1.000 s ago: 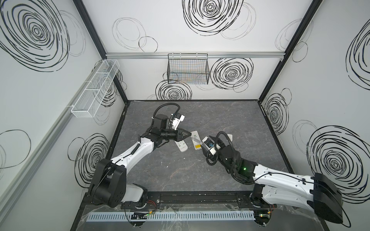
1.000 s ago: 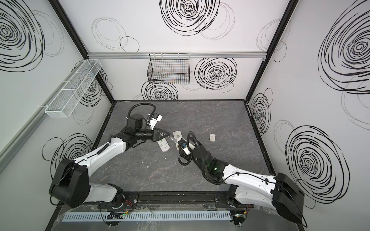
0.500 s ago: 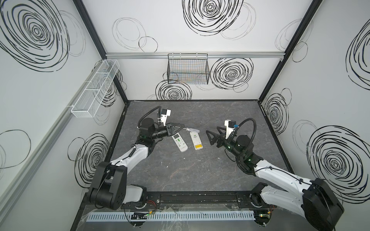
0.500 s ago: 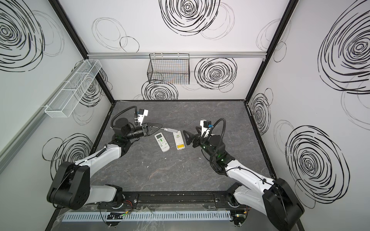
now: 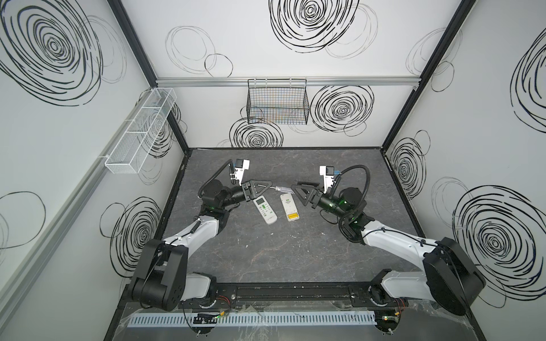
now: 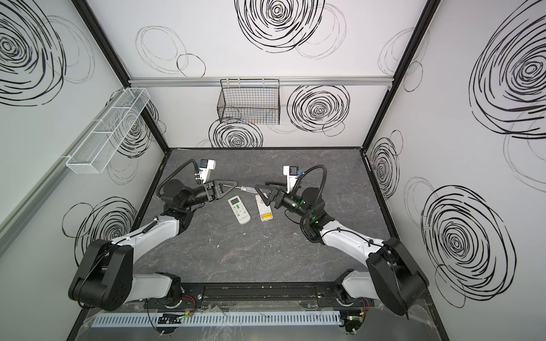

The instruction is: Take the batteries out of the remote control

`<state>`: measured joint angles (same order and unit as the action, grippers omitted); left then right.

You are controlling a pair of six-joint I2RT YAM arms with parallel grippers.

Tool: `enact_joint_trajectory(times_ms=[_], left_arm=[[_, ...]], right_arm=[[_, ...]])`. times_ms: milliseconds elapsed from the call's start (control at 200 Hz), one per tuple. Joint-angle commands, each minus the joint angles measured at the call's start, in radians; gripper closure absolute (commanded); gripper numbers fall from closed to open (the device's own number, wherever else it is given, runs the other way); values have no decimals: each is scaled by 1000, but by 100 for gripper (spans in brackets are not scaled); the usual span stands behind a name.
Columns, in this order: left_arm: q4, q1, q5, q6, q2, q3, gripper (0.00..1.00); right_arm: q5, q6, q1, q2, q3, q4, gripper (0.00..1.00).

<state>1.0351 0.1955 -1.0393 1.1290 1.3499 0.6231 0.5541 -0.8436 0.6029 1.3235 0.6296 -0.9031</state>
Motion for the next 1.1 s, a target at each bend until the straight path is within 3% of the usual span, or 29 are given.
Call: enact_joint_trajectory(times_ms=[0, 240, 790, 860, 1006, 1091], left_arm=[[134, 6, -20, 39, -17, -3, 100], [105, 18, -21, 10, -8, -1, 100], [45, 24, -24, -29, -9, 6, 100], [41, 24, -27, -33, -9, 6, 100], [34, 25, -23, -35, -9, 7, 100], [18, 24, -24, -49, -9, 12, 78]], right_arm=[[121, -56, 7, 61, 64, -78, 8], [295, -132, 19, 192, 158, -161, 40], [320, -144, 61, 270, 223, -195, 61], [320, -144, 60, 273, 228, -192, 66], [310, -137, 52, 270, 221, -187, 89], [293, -128, 34, 257, 203, -164, 99]])
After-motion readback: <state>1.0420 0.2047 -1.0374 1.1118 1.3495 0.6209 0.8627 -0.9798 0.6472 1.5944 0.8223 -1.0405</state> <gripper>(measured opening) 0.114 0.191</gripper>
